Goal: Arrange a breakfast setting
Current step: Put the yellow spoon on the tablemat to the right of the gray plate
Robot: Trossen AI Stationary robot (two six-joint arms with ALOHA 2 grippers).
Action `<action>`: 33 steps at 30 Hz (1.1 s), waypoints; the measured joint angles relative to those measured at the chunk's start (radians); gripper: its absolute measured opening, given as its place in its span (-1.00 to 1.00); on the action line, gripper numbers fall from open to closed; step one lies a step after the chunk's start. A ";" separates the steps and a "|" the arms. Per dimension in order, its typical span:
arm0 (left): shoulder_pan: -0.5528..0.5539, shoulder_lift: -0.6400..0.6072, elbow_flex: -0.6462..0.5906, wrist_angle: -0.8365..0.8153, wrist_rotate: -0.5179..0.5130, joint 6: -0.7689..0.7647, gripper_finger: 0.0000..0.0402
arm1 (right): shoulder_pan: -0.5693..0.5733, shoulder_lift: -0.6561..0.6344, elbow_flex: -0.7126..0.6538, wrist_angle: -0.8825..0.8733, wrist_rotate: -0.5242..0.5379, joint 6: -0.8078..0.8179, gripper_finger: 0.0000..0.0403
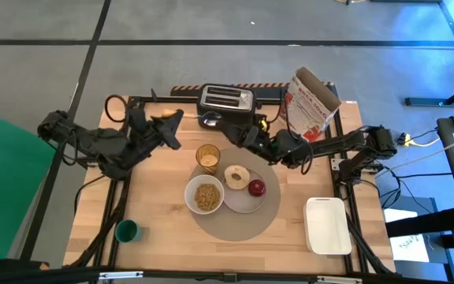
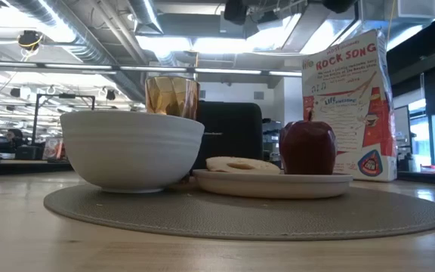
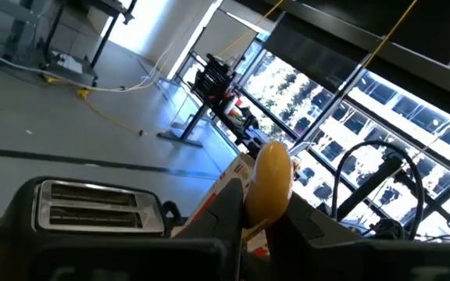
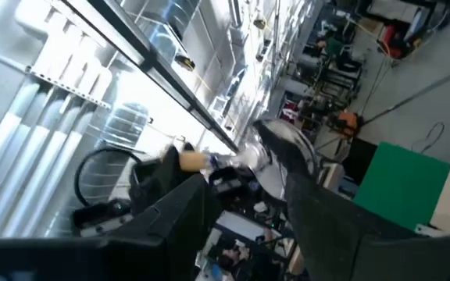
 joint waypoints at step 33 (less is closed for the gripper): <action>0.072 -0.001 0.000 0.054 0.173 0.074 -0.83 | -0.036 0.004 -0.003 0.029 -0.055 -0.090 -0.61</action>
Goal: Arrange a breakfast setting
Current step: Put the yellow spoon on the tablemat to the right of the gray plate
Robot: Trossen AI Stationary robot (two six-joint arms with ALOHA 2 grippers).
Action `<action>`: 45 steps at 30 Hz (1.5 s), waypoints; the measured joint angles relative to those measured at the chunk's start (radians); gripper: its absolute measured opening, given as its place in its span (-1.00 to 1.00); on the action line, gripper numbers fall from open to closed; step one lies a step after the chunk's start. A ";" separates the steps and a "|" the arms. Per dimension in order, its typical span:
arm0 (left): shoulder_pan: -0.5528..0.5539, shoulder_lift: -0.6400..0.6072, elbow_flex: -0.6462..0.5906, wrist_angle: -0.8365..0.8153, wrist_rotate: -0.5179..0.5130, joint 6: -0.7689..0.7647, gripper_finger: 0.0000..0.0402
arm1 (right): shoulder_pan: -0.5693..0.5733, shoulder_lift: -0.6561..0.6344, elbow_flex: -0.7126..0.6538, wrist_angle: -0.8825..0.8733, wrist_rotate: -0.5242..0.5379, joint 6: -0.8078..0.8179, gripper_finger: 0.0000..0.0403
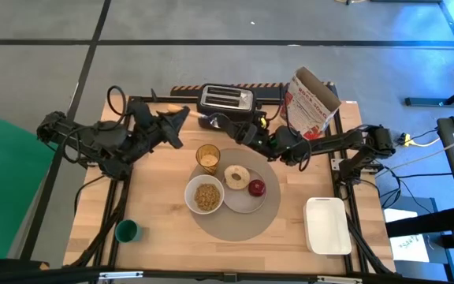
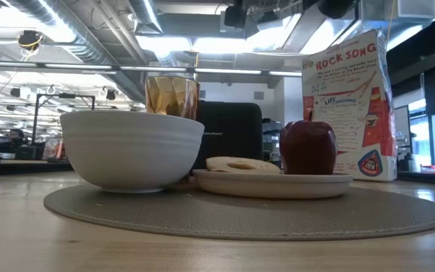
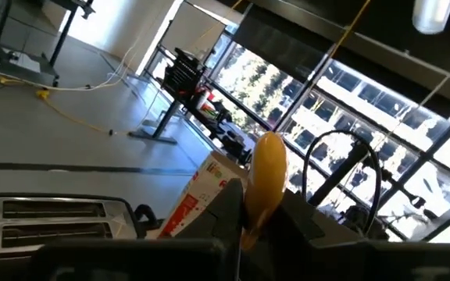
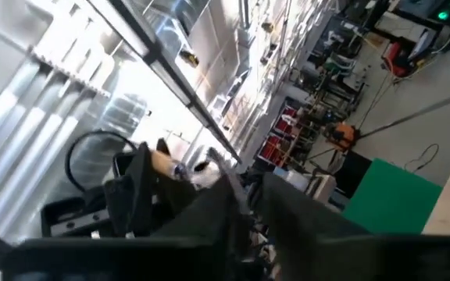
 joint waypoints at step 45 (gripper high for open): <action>-0.001 -0.083 0.000 -0.445 0.409 -0.046 -0.09 | -0.066 -0.298 -0.018 -2.034 -0.775 -0.930 -1.00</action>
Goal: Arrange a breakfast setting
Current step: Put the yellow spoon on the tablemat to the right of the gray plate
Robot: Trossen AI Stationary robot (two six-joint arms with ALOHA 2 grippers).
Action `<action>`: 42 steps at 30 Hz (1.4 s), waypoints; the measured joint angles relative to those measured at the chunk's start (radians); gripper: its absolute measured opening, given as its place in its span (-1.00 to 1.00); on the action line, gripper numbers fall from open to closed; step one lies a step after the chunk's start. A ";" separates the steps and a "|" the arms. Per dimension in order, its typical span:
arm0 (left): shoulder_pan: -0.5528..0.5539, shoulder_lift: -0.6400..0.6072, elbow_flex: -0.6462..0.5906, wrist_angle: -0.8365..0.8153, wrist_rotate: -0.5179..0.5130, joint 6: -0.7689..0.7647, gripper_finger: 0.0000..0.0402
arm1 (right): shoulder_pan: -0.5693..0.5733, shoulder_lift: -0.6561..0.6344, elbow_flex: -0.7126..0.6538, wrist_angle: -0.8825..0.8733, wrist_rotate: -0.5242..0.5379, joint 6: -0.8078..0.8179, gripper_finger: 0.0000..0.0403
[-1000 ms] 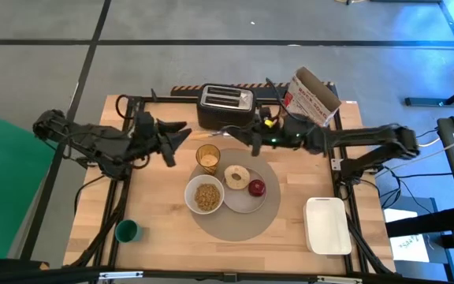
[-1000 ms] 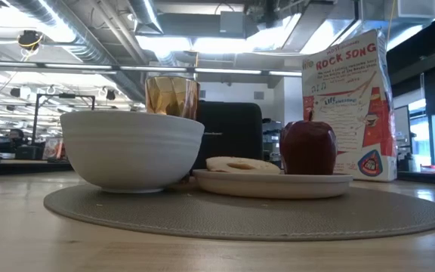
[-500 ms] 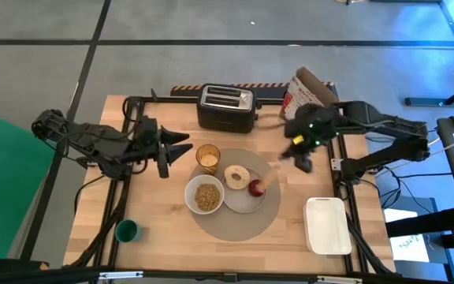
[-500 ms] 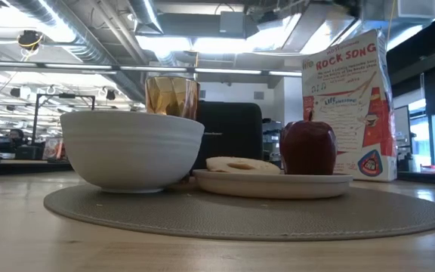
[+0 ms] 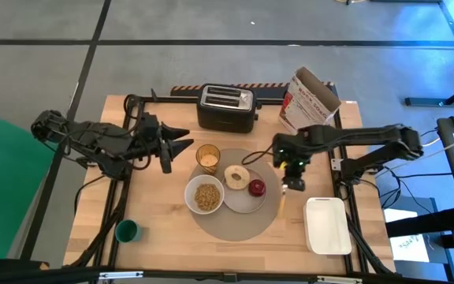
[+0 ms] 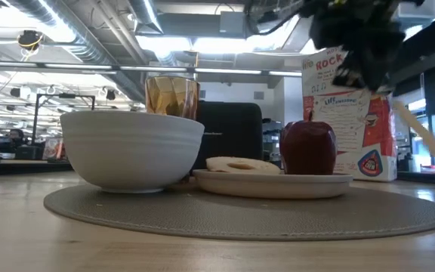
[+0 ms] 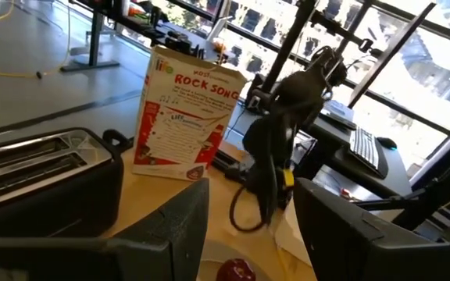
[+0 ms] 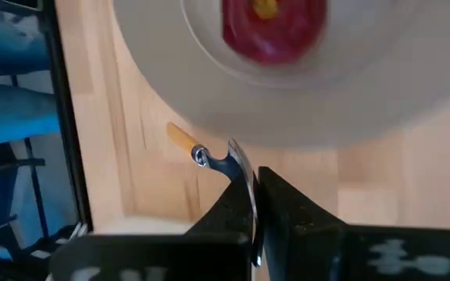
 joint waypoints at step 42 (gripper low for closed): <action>0.046 0.005 0.000 -0.035 0.142 -0.060 -0.10 | -0.192 0.232 -0.019 0.182 -0.037 -0.319 -0.31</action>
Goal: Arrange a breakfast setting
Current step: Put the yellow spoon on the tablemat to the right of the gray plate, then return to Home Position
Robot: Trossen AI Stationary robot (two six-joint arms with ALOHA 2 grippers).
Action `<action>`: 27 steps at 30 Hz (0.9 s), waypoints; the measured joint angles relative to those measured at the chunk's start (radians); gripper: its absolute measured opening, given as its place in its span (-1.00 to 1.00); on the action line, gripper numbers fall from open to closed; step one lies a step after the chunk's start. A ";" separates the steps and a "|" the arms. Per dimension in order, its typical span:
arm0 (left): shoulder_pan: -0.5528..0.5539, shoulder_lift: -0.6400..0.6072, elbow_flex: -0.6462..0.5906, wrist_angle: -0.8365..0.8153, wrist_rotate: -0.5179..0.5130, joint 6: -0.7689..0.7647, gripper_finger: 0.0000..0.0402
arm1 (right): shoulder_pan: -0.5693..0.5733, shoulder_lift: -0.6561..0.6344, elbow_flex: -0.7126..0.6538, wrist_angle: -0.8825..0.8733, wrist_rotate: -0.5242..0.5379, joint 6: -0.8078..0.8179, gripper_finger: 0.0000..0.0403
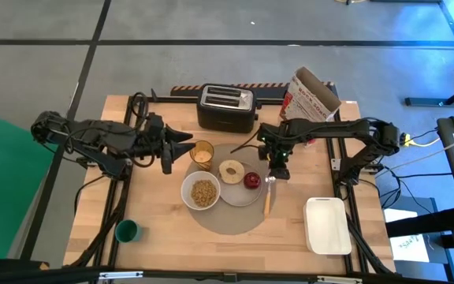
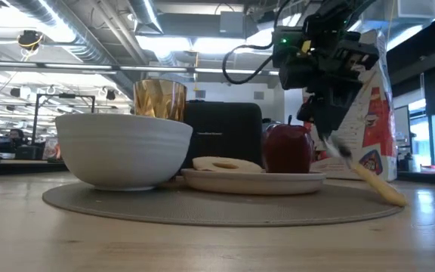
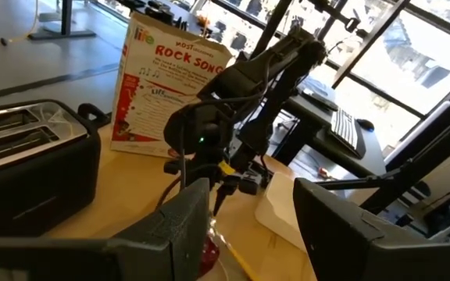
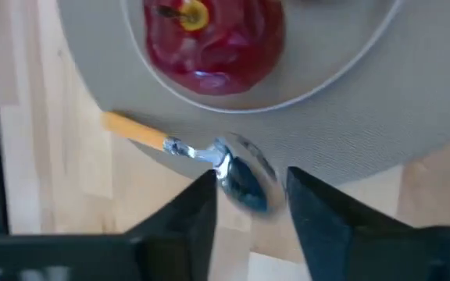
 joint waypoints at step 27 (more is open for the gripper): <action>0.080 0.063 0.000 0.092 0.057 0.205 -0.33 | 0.194 -0.542 0.105 0.370 0.295 0.508 -0.52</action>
